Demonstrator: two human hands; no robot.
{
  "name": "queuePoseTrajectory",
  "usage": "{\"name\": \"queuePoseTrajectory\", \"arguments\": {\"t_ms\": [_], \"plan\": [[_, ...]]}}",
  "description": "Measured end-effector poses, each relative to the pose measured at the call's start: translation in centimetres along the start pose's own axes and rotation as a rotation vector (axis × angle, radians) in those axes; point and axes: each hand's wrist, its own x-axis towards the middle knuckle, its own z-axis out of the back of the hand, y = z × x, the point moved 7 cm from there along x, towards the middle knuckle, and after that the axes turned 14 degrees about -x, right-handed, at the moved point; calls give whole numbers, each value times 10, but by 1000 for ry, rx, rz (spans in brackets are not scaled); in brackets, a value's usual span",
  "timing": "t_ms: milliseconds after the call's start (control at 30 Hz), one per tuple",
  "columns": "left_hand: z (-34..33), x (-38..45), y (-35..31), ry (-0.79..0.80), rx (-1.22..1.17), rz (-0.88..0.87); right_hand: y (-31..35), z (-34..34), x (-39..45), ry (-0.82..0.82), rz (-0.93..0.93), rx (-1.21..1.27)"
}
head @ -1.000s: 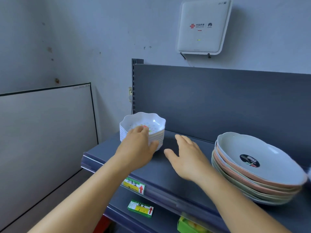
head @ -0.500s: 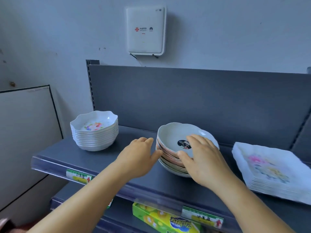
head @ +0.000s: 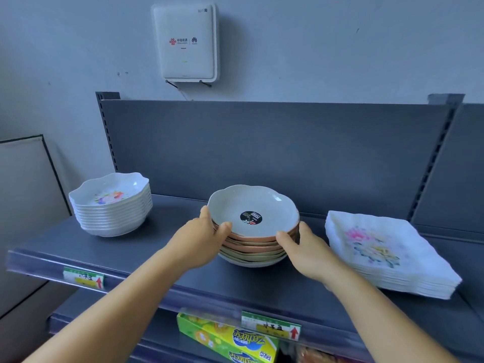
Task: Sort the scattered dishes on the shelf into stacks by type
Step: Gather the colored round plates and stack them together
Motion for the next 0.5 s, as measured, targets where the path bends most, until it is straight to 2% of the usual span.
{"name": "queuePoseTrajectory", "arguments": {"t_ms": [100,200,500], "plan": [[-3,3,3,10,-152,50,0,-8,3,21,1,172],[3,7,11,-45,-208,74,9,-15,6,25,-4,208],[44,26,51,-118,-230,141,62,-40,30,26,20,324]]}}
